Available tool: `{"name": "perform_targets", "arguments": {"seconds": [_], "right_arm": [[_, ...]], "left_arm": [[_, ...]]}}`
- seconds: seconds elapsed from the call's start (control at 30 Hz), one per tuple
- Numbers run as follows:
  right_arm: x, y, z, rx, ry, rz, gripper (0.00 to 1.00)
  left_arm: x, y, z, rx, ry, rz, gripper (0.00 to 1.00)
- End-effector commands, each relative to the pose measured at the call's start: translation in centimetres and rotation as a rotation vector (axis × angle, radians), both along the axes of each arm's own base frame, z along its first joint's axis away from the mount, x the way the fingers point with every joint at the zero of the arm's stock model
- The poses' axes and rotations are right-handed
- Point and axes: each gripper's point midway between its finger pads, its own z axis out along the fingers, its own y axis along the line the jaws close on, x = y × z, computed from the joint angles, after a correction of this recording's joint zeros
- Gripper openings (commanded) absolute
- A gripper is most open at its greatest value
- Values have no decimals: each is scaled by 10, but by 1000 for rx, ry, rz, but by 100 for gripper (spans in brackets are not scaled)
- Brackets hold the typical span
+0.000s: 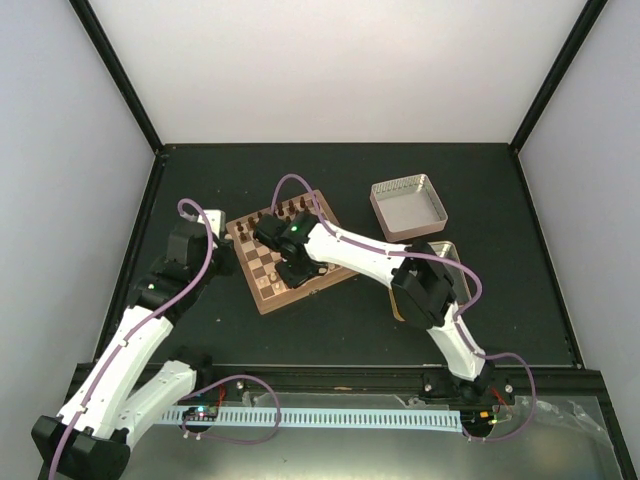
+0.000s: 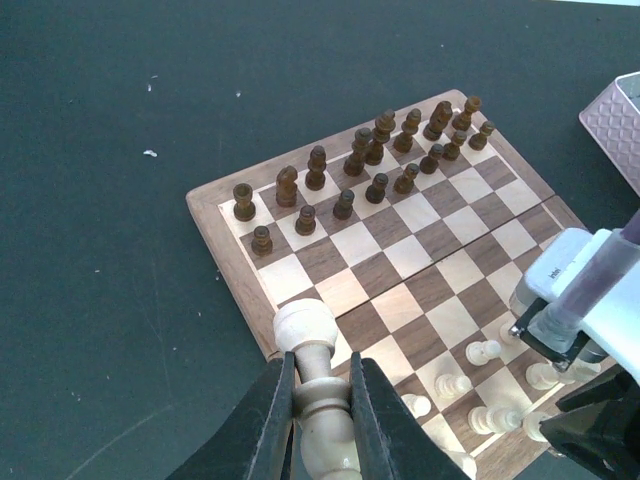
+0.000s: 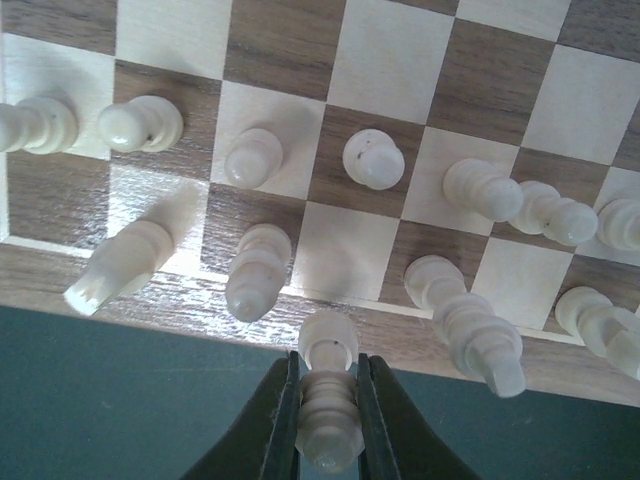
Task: Set up the chess pieces on the board
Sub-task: Place the chess piece on the chessboard.
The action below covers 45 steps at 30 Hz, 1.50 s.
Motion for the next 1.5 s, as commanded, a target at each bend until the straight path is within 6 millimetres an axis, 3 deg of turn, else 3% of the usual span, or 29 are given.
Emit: {"name": "perform_targets", "arguments": {"seconds": [0.0,0.6,0.8,1.13,1.47], "right_arm": [[10,5,-2,-2,-45,-16,6],[16,7,-21,-9,-72,-27,12],[15,5,-22,-10,-64,-28,20],[20,2,11,32,-125,-52,27],[19,6,68,185,-182,-55,36]], "left_arm": [[2,1,4,8,-16,-4,2],[2,-3,1,-7,-7,-20,1],[2,-4,0,-13,-1,-25,2],[2,-9,0,-26,4,-46,2],[1,-23,1,-64,5,-119,2]]}}
